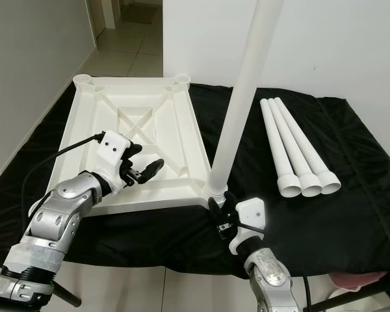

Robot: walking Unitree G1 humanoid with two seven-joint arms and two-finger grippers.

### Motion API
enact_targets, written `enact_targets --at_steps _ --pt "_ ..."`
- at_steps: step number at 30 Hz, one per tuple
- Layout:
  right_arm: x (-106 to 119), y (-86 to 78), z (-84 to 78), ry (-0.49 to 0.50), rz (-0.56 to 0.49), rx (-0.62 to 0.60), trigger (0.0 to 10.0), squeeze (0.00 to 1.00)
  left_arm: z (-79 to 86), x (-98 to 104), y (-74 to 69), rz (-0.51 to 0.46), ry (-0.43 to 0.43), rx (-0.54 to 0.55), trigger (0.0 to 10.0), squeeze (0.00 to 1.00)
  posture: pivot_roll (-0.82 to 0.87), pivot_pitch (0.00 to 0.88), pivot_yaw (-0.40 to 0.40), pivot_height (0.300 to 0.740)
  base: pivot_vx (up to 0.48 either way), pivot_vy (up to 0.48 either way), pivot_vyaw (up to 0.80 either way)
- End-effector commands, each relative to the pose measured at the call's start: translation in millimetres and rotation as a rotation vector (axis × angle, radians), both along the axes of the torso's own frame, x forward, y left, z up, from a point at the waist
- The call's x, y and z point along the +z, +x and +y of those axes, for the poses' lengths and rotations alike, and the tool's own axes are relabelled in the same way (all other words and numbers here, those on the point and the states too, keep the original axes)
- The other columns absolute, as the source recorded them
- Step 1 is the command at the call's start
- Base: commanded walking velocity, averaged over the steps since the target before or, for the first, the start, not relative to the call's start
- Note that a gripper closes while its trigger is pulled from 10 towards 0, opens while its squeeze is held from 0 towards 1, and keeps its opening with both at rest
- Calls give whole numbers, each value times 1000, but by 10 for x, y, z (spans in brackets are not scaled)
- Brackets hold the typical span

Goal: Building children table

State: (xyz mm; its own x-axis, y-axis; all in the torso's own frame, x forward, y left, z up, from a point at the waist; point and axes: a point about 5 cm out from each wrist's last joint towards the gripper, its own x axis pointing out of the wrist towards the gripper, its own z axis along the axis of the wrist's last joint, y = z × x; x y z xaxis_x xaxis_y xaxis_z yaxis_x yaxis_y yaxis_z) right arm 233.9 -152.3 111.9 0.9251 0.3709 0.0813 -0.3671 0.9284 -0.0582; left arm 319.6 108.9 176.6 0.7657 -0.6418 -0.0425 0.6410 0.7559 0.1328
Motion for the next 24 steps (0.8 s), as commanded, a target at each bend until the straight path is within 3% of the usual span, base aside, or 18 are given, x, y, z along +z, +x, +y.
enact_targets --at_steps 1,8,24 --pt "-18 -5 55 -2 0 57 10000 0 59 -75 32 13 -8 147 10000 0 -23 58 -34 740 0 0 0" --pt "-10 -24 119 -5 -15 150 10000 0 -40 -174 -37 55 -38 102 10000 0 -21 44 -36 740 0 0 0" --pt "-37 -133 128 -13 -28 255 10000 0 34 -193 -19 34 -6 168 10000 0 -18 22 -34 740 0 0 0"
